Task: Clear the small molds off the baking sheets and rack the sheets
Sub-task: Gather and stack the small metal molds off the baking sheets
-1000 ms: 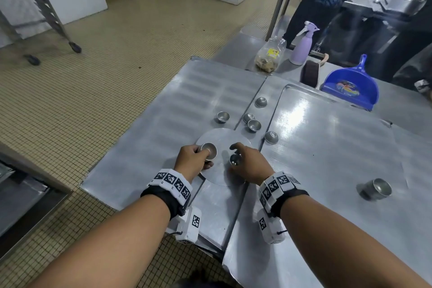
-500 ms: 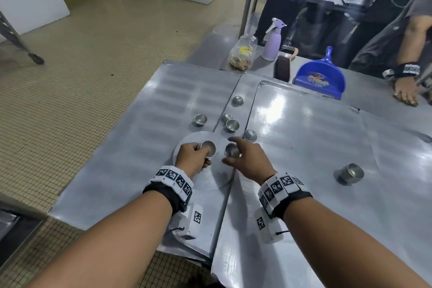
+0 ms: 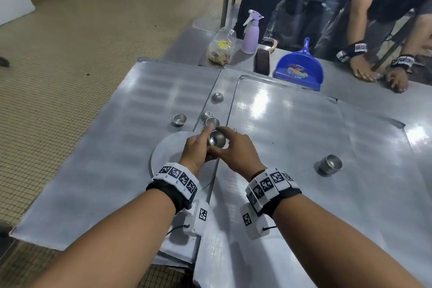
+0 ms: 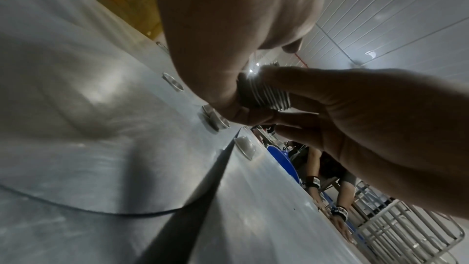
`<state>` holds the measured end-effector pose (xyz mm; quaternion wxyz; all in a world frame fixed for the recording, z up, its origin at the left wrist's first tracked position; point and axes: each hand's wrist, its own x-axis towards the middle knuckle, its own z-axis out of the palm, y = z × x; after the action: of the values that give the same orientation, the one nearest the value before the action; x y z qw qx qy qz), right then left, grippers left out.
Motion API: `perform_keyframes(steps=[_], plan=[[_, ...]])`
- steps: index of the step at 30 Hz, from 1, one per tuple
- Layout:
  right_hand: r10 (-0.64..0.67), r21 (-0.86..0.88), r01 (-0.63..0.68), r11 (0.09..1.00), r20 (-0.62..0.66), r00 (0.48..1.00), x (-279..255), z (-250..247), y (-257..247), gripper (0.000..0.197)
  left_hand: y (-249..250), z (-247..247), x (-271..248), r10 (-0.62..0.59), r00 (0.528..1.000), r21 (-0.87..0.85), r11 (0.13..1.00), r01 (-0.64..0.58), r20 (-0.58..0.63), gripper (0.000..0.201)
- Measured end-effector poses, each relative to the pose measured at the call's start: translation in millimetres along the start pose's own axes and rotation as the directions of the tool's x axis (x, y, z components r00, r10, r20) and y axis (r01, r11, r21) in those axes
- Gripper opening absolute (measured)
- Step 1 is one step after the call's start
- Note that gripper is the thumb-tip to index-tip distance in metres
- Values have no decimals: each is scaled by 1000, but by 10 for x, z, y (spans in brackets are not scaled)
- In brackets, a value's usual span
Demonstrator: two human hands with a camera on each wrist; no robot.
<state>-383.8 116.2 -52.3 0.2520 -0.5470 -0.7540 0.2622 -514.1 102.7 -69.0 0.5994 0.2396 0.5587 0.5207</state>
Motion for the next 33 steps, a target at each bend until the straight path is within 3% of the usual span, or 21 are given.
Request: perform_keyframes(steps=[5, 9, 12, 17, 19, 23, 28, 33], plan=[[11, 17, -13, 1000, 138, 990, 40, -73, 126, 73, -28, -73, 58, 39, 998, 40, 999, -37, -51, 21], [150, -45, -145, 988, 151, 977, 171, -200, 400, 58, -155, -220, 195, 42, 979, 254, 967, 10, -201, 24], [210, -150, -188, 971, 145, 967, 333, -226, 612, 49, -246, -285, 255, 38, 976, 307, 951, 31, -216, 19], [192, -235, -138, 962, 222, 956, 635, -143, 696, 55, -317, -312, 263, 71, 977, 331, 944, 0, -203, 13], [170, -278, -96, 956, 258, 951, 726, -73, 689, 49, -352, -307, 257, 91, 974, 339, 941, -16, -206, 14], [160, -259, -105, 960, 203, 966, 759, 50, 733, 32, -393, -311, 288, 84, 972, 329, 944, -7, -221, 20], [180, -213, -148, 966, 139, 974, 641, 60, 809, 51, -399, -324, 289, 82, 975, 325, 946, -11, -207, 18], [168, -135, -161, 978, 44, 985, 452, -25, 773, 37, -394, -337, 290, 77, 978, 322, 947, -10, -194, 20]])
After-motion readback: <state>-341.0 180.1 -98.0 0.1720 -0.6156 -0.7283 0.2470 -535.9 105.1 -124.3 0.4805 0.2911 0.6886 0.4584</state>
